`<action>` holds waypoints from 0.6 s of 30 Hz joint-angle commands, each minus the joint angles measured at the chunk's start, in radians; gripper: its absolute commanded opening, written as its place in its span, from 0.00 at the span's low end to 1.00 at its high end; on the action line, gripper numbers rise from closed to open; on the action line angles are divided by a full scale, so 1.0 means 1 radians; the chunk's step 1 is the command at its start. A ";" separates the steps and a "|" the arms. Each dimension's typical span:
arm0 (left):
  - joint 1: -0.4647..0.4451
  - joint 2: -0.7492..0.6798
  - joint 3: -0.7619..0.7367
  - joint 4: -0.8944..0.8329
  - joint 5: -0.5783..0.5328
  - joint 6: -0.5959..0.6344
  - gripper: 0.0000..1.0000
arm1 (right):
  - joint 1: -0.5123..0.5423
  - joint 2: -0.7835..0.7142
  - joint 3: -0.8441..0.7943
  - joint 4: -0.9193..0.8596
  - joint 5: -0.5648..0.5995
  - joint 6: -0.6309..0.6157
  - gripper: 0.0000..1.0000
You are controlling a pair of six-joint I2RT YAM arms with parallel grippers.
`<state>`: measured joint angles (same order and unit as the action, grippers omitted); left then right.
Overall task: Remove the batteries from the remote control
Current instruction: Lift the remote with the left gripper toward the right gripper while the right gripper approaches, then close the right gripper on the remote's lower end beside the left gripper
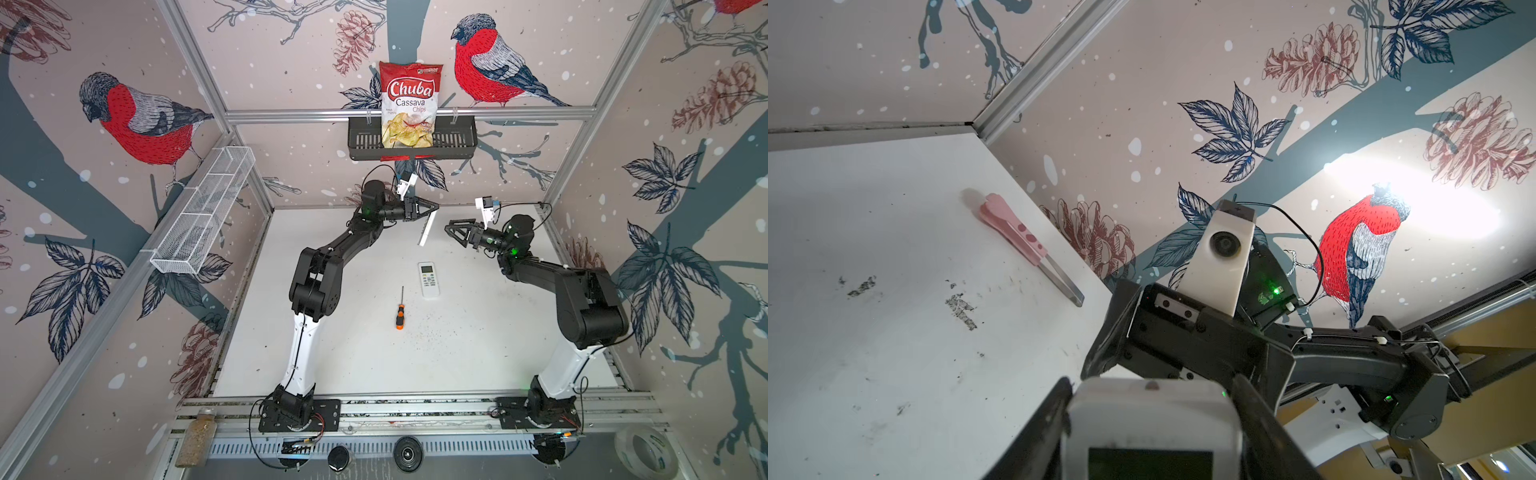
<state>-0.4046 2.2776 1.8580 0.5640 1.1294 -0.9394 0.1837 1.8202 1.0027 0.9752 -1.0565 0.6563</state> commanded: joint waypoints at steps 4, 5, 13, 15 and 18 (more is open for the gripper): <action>-0.028 0.033 0.032 0.090 0.003 -0.037 0.48 | 0.007 -0.015 -0.021 0.062 0.009 0.005 0.99; -0.029 0.035 0.028 0.111 -0.001 -0.050 0.48 | 0.007 -0.017 -0.024 0.062 0.009 0.003 0.99; -0.053 0.027 -0.019 0.201 -0.025 -0.094 0.47 | 0.017 0.007 -0.013 0.079 0.012 0.019 0.99; -0.057 0.019 -0.040 0.224 -0.031 -0.103 0.47 | 0.020 0.021 -0.005 0.087 0.013 0.029 1.00; -0.062 0.016 -0.058 0.234 -0.033 -0.104 0.47 | 0.020 0.044 0.004 0.126 0.004 0.065 0.98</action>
<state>-0.4652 2.3104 1.8084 0.7048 1.0977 -1.0294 0.2020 1.8523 0.9981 1.0256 -1.0492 0.6857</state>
